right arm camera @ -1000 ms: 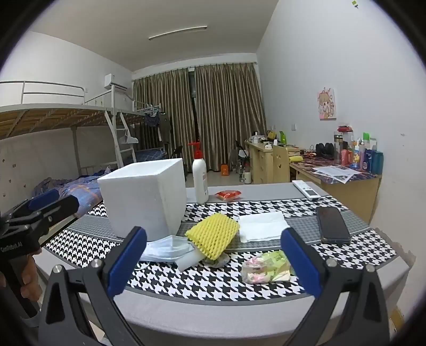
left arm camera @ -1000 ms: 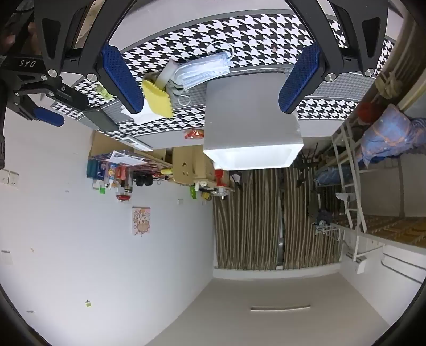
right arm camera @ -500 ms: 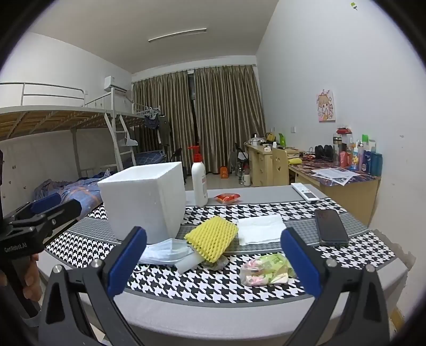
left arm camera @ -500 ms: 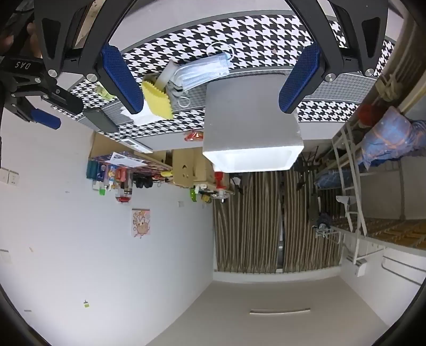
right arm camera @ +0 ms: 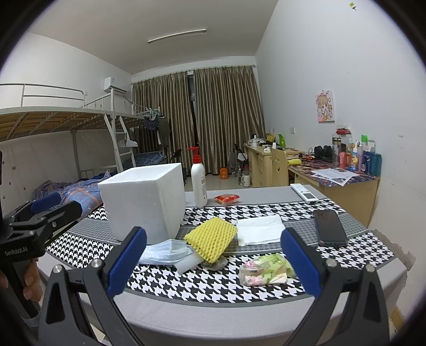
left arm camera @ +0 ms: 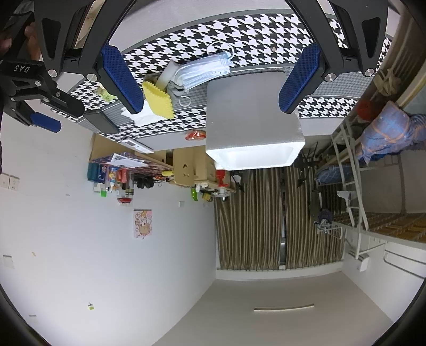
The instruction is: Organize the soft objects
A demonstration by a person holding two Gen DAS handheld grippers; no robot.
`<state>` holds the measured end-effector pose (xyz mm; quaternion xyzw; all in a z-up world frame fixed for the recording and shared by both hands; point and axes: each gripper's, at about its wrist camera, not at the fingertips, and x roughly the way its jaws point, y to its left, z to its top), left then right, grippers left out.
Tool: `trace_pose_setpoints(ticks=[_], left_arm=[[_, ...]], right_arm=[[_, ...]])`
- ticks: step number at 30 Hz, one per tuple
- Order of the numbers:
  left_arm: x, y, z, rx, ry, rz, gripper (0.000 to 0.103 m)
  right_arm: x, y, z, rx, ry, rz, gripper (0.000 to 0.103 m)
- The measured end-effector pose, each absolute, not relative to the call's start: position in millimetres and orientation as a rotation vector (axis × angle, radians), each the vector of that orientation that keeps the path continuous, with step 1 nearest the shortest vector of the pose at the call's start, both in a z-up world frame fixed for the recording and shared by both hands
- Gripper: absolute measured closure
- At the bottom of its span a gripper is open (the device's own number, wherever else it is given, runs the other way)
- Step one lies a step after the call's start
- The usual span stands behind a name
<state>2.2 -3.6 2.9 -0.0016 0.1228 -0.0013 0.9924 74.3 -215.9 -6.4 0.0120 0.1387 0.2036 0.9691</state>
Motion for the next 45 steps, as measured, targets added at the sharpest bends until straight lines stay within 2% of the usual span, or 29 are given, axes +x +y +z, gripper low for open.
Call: trace_pose_setpoints(ticks=[45], left_arm=[[20,0,-2,-0.005,0.294,-0.011,0.001]], right_arm=[[85,-212,-9,0.021,0.307,0.404,0.001]])
